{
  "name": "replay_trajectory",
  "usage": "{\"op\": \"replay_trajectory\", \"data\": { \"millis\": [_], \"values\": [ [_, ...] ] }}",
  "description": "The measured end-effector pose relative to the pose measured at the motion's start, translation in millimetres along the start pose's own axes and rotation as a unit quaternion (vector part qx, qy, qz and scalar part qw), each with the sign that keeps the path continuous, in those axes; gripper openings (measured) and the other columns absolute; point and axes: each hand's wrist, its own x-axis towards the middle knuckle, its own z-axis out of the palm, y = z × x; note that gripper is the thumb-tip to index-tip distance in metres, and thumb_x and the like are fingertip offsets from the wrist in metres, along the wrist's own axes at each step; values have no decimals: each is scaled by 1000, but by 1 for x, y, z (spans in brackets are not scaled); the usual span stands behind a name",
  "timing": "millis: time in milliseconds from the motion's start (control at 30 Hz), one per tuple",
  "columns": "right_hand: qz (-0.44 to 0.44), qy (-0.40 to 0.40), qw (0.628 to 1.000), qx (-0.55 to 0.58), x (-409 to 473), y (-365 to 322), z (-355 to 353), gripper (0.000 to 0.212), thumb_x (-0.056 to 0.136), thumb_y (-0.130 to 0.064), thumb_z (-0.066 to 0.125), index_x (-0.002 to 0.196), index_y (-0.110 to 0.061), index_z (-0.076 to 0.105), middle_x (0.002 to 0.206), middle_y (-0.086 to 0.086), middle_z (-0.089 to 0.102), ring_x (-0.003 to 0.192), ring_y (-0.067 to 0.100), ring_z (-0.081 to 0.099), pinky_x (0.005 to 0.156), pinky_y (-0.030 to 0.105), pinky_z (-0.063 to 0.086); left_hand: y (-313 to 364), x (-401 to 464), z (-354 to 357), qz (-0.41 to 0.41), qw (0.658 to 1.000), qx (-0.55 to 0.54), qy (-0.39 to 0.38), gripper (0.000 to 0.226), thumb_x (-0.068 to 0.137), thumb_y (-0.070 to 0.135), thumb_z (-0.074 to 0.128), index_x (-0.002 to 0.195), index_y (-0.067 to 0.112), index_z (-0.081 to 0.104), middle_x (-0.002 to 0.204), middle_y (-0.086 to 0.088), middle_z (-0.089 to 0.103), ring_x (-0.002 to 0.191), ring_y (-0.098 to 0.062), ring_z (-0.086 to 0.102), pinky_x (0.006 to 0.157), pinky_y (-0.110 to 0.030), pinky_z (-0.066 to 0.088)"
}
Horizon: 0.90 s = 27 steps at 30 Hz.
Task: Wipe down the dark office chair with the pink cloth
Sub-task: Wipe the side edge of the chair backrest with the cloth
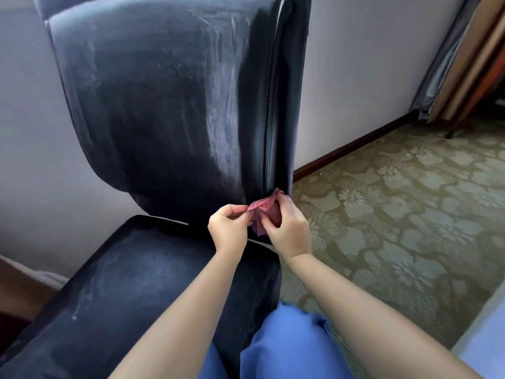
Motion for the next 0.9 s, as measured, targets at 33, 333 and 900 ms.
{"op": "replay_trajectory", "data": {
  "millis": [33,333,900],
  "values": [
    [-4,2,1000,-3,0,3,2,46,75,-25,70,113,-1,61,102,8,66,89,26,66,75,24,47,-3,1,1,-3,1000,-4,6,16,79,-5,70,72,9,67,69,-6,67,61,-13,65,62,-19,55],
    [6,-51,997,-49,-21,52,32,51,76,-31,52,115,1,61,104,13,68,89,30,67,71,29,51,-56,3,27,-135,987,-54,63,17,77,-7,70,69,6,63,64,-7,63,62,-17,58,77,-36,55],
    [423,-114,899,-1,-41,78,77,16,83,-33,60,87,-20,68,86,7,68,84,31,61,61,29,36,-126,47,55,-196,975,92,49,14,71,0,75,67,9,65,57,-5,63,56,-17,58,68,-29,56]
  ]
}}
